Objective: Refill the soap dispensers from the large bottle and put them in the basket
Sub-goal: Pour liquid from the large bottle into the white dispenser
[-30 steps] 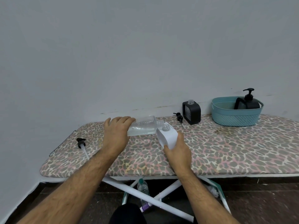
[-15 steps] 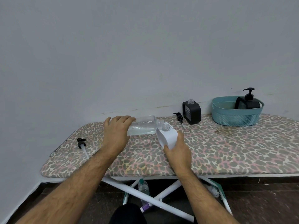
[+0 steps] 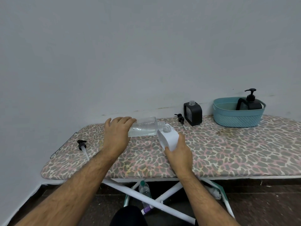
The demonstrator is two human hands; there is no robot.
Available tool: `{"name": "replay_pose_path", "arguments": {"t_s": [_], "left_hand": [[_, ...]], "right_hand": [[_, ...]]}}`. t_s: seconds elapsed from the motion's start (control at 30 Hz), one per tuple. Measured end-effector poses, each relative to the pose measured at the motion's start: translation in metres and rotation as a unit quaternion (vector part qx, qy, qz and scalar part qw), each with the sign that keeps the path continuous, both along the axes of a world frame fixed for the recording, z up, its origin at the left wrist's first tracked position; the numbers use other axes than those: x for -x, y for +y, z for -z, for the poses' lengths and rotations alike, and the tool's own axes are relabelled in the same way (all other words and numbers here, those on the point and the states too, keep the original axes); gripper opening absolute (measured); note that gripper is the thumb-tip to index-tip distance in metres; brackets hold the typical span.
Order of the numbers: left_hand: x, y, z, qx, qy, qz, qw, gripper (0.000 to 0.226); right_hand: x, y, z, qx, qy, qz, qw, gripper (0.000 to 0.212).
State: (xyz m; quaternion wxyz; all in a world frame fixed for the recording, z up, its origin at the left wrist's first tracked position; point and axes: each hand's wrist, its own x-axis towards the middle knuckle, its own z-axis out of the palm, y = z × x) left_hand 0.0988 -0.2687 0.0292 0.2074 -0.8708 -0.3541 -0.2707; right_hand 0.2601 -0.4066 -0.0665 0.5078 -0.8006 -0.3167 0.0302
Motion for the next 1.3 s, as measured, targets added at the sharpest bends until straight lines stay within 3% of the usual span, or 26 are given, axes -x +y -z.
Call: {"name": "replay_pose_path", "arguments": {"t_s": [1.3], "left_hand": [[0.0005, -0.0015, -0.0033, 0.001, 0.014, 0.001, 1.0, 0.074]], "right_hand": [[0.0007, -0.0007, -0.001, 0.0, -0.006, -0.001, 1.0, 0.068]]}}
